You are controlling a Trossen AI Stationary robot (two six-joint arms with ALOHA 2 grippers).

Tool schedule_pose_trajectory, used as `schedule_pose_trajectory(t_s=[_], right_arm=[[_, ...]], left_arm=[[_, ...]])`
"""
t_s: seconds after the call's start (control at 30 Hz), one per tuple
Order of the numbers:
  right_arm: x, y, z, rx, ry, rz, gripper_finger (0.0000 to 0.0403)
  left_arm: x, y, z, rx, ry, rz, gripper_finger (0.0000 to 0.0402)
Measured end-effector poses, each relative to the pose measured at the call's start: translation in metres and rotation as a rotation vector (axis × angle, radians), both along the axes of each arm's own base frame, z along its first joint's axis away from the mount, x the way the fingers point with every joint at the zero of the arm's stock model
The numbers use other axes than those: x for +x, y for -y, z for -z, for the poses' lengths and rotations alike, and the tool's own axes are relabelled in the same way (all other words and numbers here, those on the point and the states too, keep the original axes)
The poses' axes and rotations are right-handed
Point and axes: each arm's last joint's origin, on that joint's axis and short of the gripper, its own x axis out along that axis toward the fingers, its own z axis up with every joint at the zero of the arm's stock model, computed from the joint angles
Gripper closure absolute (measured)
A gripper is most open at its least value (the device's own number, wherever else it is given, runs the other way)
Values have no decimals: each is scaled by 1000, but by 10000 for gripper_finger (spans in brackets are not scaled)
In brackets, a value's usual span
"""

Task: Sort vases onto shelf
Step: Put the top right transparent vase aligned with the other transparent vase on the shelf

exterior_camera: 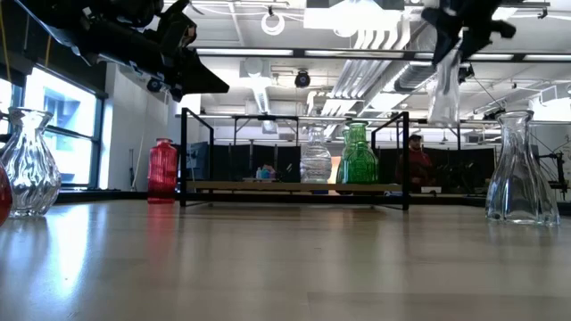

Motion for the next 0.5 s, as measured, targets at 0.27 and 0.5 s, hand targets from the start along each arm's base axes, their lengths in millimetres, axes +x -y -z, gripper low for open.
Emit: schedule_pose_trajectory(t_s=[0.27, 0.5], right_arm=[[10, -21, -44, -135, 92, -170, 232], [49, -27, -54, -207, 142, -403, 232]], left_arm=[[0, 0, 0, -2, 1, 5, 401], [0, 0, 0, -2, 1, 5, 402]])
